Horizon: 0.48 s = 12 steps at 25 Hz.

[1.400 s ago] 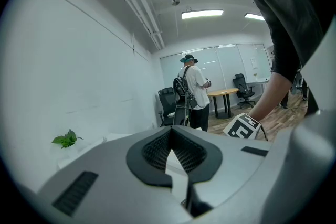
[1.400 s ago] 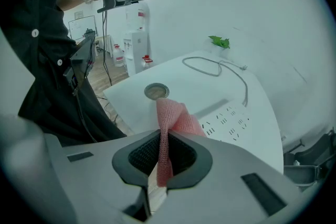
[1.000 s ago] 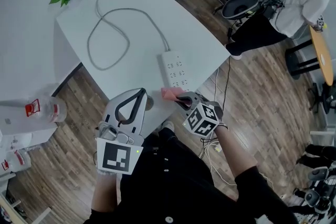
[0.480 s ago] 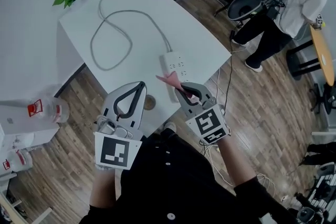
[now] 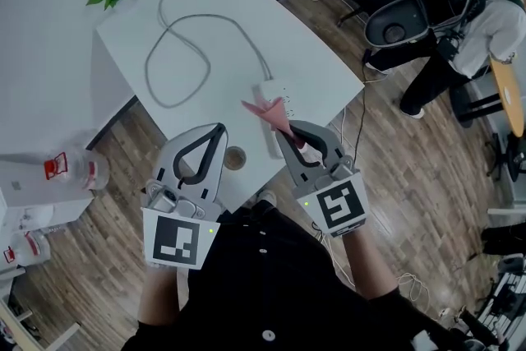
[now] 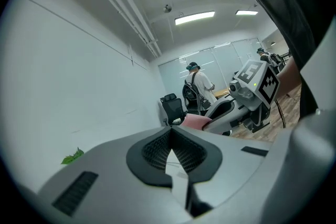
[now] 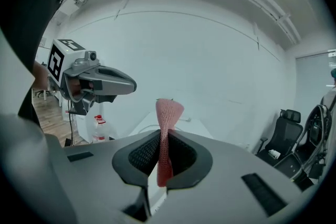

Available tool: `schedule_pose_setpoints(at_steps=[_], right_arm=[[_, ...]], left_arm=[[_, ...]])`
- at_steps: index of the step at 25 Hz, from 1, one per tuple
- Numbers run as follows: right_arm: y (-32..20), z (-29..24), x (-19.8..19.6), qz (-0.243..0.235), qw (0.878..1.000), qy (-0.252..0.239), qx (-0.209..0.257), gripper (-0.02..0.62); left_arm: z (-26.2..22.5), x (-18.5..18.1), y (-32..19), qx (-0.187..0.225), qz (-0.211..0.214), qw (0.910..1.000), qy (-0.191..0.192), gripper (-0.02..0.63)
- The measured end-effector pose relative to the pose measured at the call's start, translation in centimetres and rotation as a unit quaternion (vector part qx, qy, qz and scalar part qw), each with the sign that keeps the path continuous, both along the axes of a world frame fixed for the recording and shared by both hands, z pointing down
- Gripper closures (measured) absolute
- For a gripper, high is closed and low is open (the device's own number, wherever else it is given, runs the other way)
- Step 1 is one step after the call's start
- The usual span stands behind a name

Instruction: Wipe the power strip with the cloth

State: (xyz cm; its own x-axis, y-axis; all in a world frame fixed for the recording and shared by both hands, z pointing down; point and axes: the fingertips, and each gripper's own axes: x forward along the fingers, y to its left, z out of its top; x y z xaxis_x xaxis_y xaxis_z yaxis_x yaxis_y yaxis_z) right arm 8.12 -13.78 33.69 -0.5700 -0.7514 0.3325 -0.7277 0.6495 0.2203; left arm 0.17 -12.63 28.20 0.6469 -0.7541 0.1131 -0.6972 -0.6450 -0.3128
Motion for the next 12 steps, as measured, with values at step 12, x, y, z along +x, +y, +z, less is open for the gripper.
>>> schedule_pose_setpoints(at_steps=[12], right_arm=[[0.4,-0.9,1.2,0.025,1.0,0.002,0.002,0.548]], left_arm=[[-0.5,0.6,0.3,0.014,0.017,0.9998,0.003,0.597]])
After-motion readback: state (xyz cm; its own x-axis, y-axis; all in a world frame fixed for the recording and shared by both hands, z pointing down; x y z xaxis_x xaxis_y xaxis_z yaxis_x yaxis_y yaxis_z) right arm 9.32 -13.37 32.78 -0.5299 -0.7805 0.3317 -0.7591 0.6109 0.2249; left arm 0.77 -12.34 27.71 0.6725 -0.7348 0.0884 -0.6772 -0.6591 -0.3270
